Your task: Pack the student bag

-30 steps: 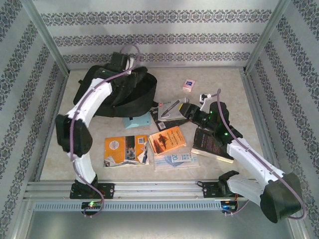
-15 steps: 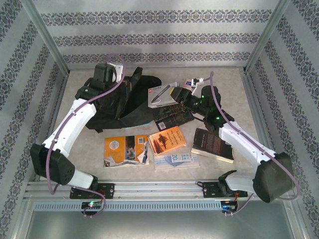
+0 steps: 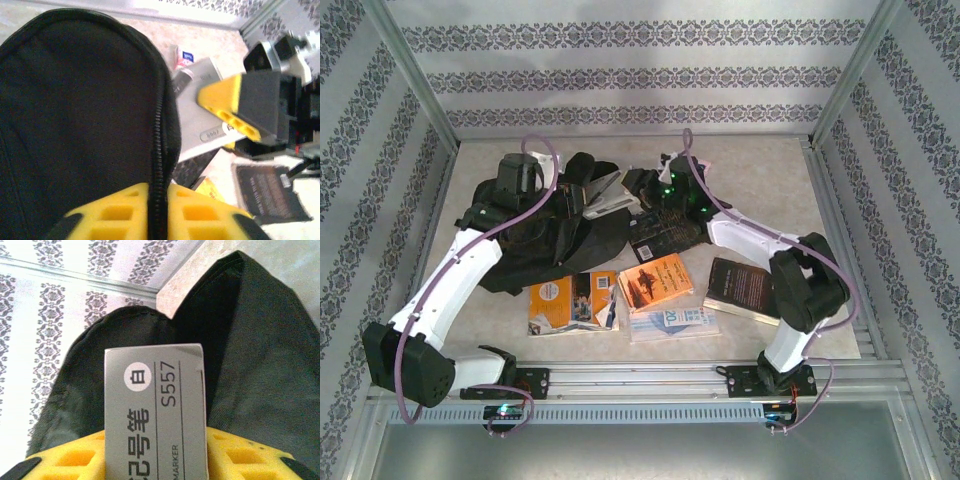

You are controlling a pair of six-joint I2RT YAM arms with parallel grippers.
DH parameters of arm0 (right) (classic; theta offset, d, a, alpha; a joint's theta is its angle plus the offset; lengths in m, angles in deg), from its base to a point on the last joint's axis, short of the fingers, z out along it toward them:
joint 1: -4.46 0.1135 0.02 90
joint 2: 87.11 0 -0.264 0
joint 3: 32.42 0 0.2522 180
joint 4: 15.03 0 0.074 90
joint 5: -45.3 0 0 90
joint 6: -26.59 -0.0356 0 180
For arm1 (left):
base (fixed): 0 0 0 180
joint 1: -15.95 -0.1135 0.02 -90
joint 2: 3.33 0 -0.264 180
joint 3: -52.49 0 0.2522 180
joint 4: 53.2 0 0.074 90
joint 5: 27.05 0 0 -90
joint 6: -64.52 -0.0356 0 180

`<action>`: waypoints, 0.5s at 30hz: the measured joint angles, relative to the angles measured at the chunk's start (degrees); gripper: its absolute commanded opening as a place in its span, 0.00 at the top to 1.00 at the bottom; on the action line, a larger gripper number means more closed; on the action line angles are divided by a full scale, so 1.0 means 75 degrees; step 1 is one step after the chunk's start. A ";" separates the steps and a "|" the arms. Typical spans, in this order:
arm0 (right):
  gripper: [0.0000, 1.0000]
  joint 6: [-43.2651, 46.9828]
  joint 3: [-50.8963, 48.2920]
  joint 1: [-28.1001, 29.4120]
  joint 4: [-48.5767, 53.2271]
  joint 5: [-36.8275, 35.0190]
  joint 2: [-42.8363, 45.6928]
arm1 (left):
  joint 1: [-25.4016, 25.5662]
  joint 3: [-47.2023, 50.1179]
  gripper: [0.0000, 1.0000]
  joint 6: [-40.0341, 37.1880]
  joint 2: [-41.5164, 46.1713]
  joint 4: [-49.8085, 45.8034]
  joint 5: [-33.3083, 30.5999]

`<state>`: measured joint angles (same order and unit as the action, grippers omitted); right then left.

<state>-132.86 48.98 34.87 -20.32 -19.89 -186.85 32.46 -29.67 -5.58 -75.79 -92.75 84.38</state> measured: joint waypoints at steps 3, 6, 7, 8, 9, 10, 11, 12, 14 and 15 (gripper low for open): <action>0.58 -0.0041 0.0239 0.0096 -0.0137 0.0099 -0.0131 | -0.0003 -0.0219 0.28 -0.0029 0.0003 -0.0455 -0.0221; 0.58 -0.0044 0.0318 0.0169 -0.0347 0.0221 -0.0154 | -0.0003 -0.0833 0.18 -0.0052 -0.0079 -0.1014 -0.0729; 0.58 -0.0044 0.0332 0.0198 -0.0437 0.0259 -0.0175 | -0.0003 -0.1105 0.16 -0.0050 -0.0152 -0.1139 -0.0909; 0.58 -0.0073 0.0358 0.0224 -0.0554 0.0312 -0.0227 | -0.0003 -0.1402 0.14 -0.0038 -0.0271 -0.1265 -0.1093; 0.58 -0.0099 0.0382 0.0265 -0.0670 0.0370 -0.0283 | -0.0003 -0.1772 0.11 -0.0015 -0.0472 -0.1390 -0.1314; 0.58 -0.0102 0.0391 0.0289 -0.0761 0.0420 -0.0335 | -0.0003 -0.2043 0.07 0.0003 -0.0659 -0.1478 -0.1454; 0.58 -0.0108 0.0391 0.0323 -0.0839 0.0460 -0.0393 | -0.0003 -0.2358 0.05 0.0029 -0.0918 -0.1565 -0.1623; 0.58 -0.0108 0.0391 0.0341 -0.0883 0.0507 -0.0446 | -0.0003 -0.2629 0.04 0.0073 -0.1212 -0.1638 -0.1784; 0.58 -0.0108 0.0391 0.0382 -0.0921 0.0565 -0.0525 | -0.0003 -0.2990 0.04 0.0154 -0.1708 -0.1816 -0.2060; 0.59 -0.0108 0.0391 0.0391 -0.0930 0.0589 -0.0545 | -0.0003 -0.3142 0.04 0.0189 -0.1982 -0.1926 -0.2238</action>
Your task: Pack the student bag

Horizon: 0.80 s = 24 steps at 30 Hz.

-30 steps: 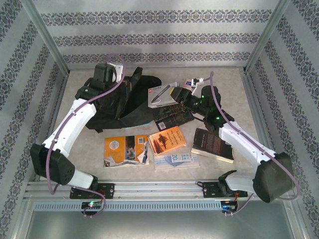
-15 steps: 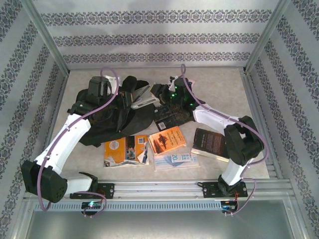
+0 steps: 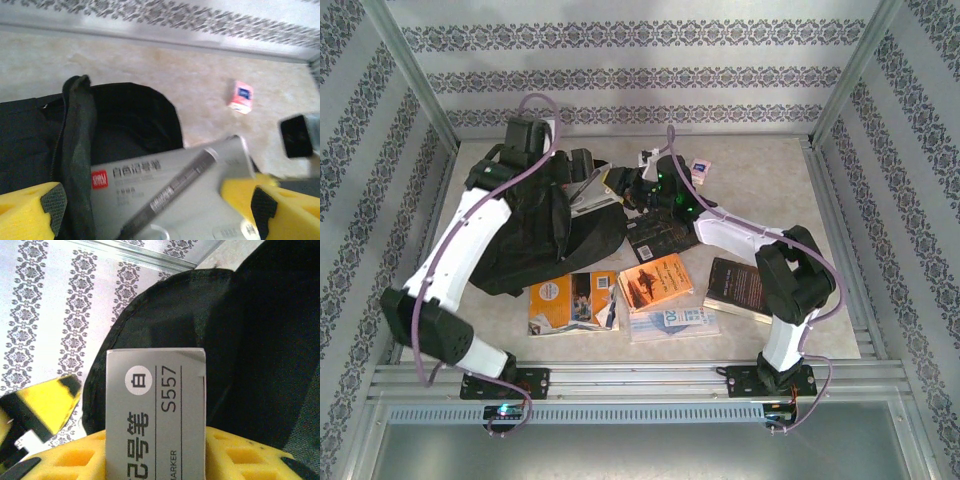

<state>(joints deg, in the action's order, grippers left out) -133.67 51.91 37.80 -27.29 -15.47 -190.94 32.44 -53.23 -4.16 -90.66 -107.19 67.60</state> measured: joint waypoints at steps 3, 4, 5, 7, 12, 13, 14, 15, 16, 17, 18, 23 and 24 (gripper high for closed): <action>0.59 -0.0017 0.0000 0.0029 -0.0029 0.0047 -0.0017 | 0.0000 -0.0393 0.03 0.0087 -0.0659 -0.0472 -0.0632; 0.58 -0.0017 0.0000 0.0029 -0.0061 0.0058 -0.0023 | 0.0000 -0.0475 0.03 0.0111 -0.0781 -0.0609 -0.0822; 0.59 -0.0020 0.0000 0.0029 -0.0090 0.0061 -0.0026 | 0.0000 -0.0516 0.02 0.0137 -0.0866 -0.0746 -0.1067; 0.59 -0.0020 0.0000 0.0041 -0.0128 0.0064 -0.0052 | 0.0000 -0.0516 0.01 0.0172 -0.0868 -0.0994 -0.1393; 0.59 -0.0029 0.0023 0.0122 -0.0230 0.0117 -0.0230 | -0.0064 -0.0020 0.00 0.0227 -0.0268 -0.1040 -0.1734; 0.59 -0.0044 0.0026 0.0128 -0.0230 0.0119 -0.0268 | -0.0099 0.0076 0.00 0.0233 -0.0134 -0.1037 -0.1754; 0.59 -0.0047 0.0026 0.0143 -0.0233 0.0128 -0.0309 | -0.0178 0.0157 0.00 0.0259 -0.0003 -0.1037 -0.1769; 0.59 -0.0050 0.0026 0.0166 -0.0233 0.0149 -0.0338 | -0.0268 0.0184 0.00 0.0291 0.0067 -0.1037 -0.1772; 0.59 -0.0050 0.0026 0.0178 -0.0233 0.0152 -0.0358 | -0.0373 0.0184 0.00 0.0326 0.0090 -0.1026 -0.1749; 0.59 -0.0050 0.0026 0.0192 -0.0233 0.0166 -0.0370 | -0.0493 0.0184 0.00 0.0373 0.0082 -0.0982 -0.1679; 0.59 -0.0050 0.0026 0.0192 -0.0233 0.0175 -0.0373 | -0.0597 0.0181 0.00 0.0428 0.0020 -0.0965 -0.1620; 0.59 -0.0050 0.0026 0.0230 -0.0289 0.0181 -0.0373 | -0.0959 0.0163 0.00 0.0708 -0.0737 -0.0935 -0.0991; 0.59 -0.0052 0.0026 0.0242 -0.0294 0.0184 -0.0373 | -0.1014 0.0181 0.00 0.0787 -0.0921 -0.0906 -0.0807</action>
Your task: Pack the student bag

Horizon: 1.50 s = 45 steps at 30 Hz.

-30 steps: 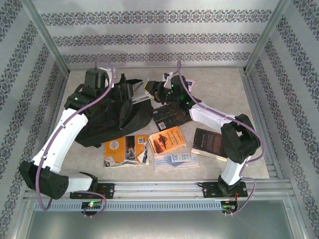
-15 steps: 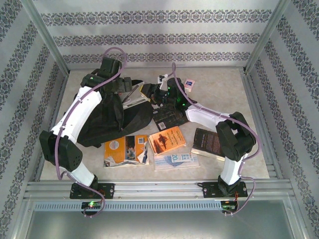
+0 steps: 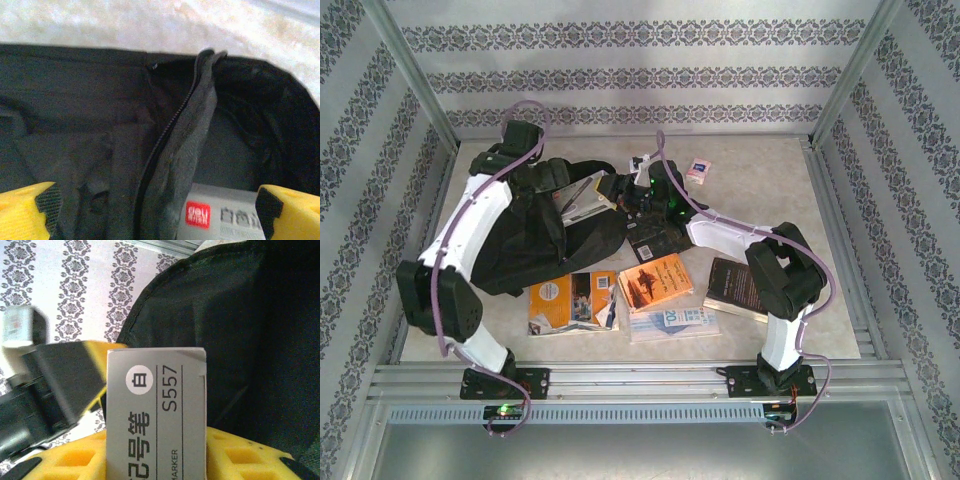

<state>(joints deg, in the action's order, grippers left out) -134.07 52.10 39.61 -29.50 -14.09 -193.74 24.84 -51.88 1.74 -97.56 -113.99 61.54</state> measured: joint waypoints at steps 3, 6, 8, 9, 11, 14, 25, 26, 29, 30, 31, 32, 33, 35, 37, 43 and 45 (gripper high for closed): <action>0.59 0.0000 0.0000 0.0000 0.0000 0.0032 0.0000 | -0.0201 0.0192 0.10 0.0207 -0.0265 0.0201 0.0662; 0.59 0.0003 0.0000 0.0003 0.0000 0.0047 0.0000 | -0.0414 0.0321 0.31 0.0370 -0.0297 0.0446 0.1247; 0.59 0.0003 0.0000 0.0035 -0.0012 0.0047 -0.0006 | -0.0516 0.0332 0.48 0.0425 -0.0294 0.0667 0.1550; 0.59 0.0003 0.0000 0.0050 -0.0017 0.0047 -0.0009 | -0.0554 0.0332 0.60 0.0425 -0.0297 0.0793 0.1696; 0.62 0.0006 0.0000 0.0076 -0.0038 0.0050 -0.0009 | -0.0618 0.0332 0.85 0.0382 -0.0297 0.0953 0.1941; 0.63 0.0041 0.0000 0.0085 -0.0047 0.0038 -0.0006 | -0.0708 0.0274 1.00 0.0306 -0.0344 0.1072 0.2337; 0.63 0.1574 -0.0026 -0.0213 0.1550 -0.0909 0.2276 | -0.0734 -0.1574 1.00 -0.0574 -0.0169 0.1247 0.2908; 0.63 0.1740 -0.0032 -0.0277 0.1682 -0.1026 0.2646 | -0.0731 -0.1810 1.00 -0.0650 -0.0169 0.1224 0.2990; 0.62 0.2282 -0.0061 -0.0428 0.2095 -0.1422 0.3759 | -0.0609 -0.2774 1.00 -0.0927 -0.0297 0.0906 0.3351; 0.62 0.2468 -0.0099 -0.0475 0.2221 -0.1574 0.4115 | -0.0519 -0.3206 1.00 -0.1029 -0.0417 0.0729 0.3462; 0.62 0.2640 -0.0146 -0.0507 0.2363 -0.1716 0.4465 | -0.0385 -0.3669 1.00 -0.1163 -0.0568 0.0565 0.3590; 0.62 0.2760 -0.0178 -0.0522 0.2492 -0.1824 0.4704 | -0.0254 -0.3969 1.00 -0.1268 -0.0664 0.0466 0.3663; 0.62 0.2911 -0.0221 -0.0539 0.2652 -0.1944 0.4972 | -0.0070 -0.4264 1.00 -0.1413 -0.0769 0.0335 0.3739; 0.62 0.3130 -0.0294 -0.0574 0.2984 -0.2130 0.5353 | 0.0335 -0.4575 1.00 -0.1661 -0.0892 0.0114 0.3800; 0.62 0.3287 -0.0466 -0.0627 0.3290 -0.2302 0.5674 | 0.0758 -0.4625 1.00 -0.1953 -0.0950 -0.0163 0.3824; 0.62 0.3453 -0.1078 -0.0775 0.4229 -0.2629 0.6225 | 0.1376 -0.3625 1.00 -0.2436 -0.0766 -0.0545 0.3754; 0.62 0.3459 -0.1183 -0.0796 0.4543 -0.2702 0.6301 | 0.1419 -0.2736 1.00 -0.2407 -0.0507 -0.0437 0.3727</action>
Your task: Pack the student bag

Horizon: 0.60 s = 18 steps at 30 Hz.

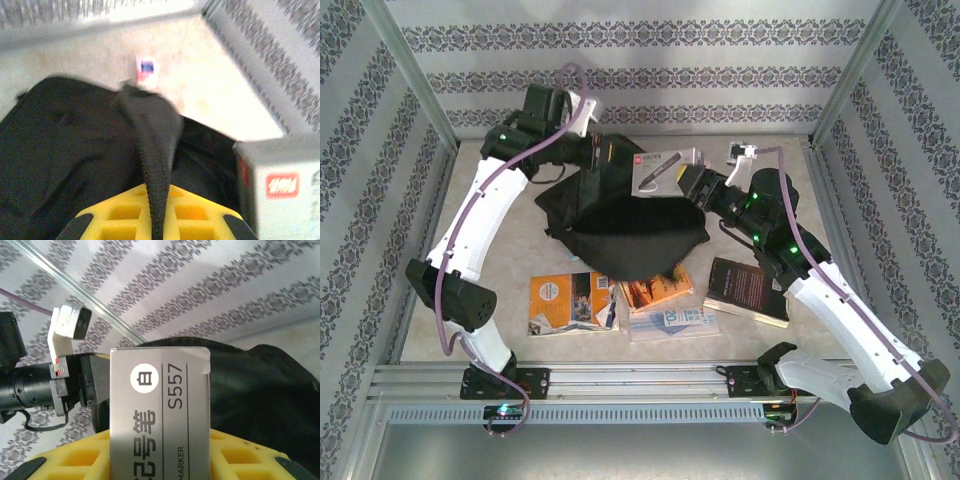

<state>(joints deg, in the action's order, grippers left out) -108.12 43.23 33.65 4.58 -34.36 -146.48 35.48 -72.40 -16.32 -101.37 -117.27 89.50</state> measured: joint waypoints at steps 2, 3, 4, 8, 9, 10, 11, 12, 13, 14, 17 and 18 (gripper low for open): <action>0.63 -0.0012 -0.0020 -0.0026 0.0254 -0.0044 -0.0006 | 0.0017 0.0959 1.00 0.0143 0.0283 0.0227 0.0017; 0.63 -0.0050 -0.0035 -0.0026 0.0373 -0.0061 -0.0023 | 0.0020 0.1373 1.00 0.0271 0.0405 0.0411 0.0029; 0.64 -0.0149 -0.0087 -0.0026 0.0414 -0.0064 -0.0041 | 0.0017 0.1751 1.00 0.0440 0.0519 0.0641 0.0032; 0.64 -0.0764 -0.0606 -0.0012 0.0399 -0.0003 -0.0152 | 0.0017 0.2579 1.00 0.1145 0.0845 0.1699 0.0052; 0.64 -0.0924 -0.0796 0.0023 0.0405 0.0000 -0.0192 | 0.0017 0.2710 1.00 0.1332 0.0924 0.2011 0.0064; 0.64 -0.1055 -0.0965 0.0070 0.0423 -0.0003 -0.0207 | 0.0017 0.2847 1.00 0.1498 0.1011 0.2326 0.0061; 0.64 -0.1128 -0.1084 0.0125 0.0455 -0.0012 -0.0207 | 0.0017 0.2952 1.00 0.1632 0.1084 0.2567 0.0055; 0.64 -0.1209 -0.1177 0.0198 0.0522 -0.0017 -0.0187 | 0.0017 0.3072 1.00 0.1772 0.1166 0.2847 0.0052; 0.64 -0.1265 -0.1239 0.0277 0.0592 -0.0050 -0.0152 | 0.0020 0.3168 1.00 0.1894 0.1241 0.3115 0.0041; 0.64 -0.1317 -0.1285 0.0338 0.0627 -0.0070 -0.0082 | 0.0017 0.3226 1.00 0.1999 0.1288 0.3319 0.0026; 0.64 -0.1606 -0.1408 0.0446 0.0670 -0.0210 0.0312 | 0.0020 0.3255 1.00 0.2352 0.1332 0.3949 0.0032; 0.64 -0.1751 -0.1463 0.0446 0.0670 -0.0286 0.0469 | 0.0020 0.3255 1.00 0.2483 0.1332 0.4156 0.0038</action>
<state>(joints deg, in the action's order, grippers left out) -121.26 32.26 36.99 9.60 -36.50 -142.96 35.63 -47.99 2.31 -91.38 -86.10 89.78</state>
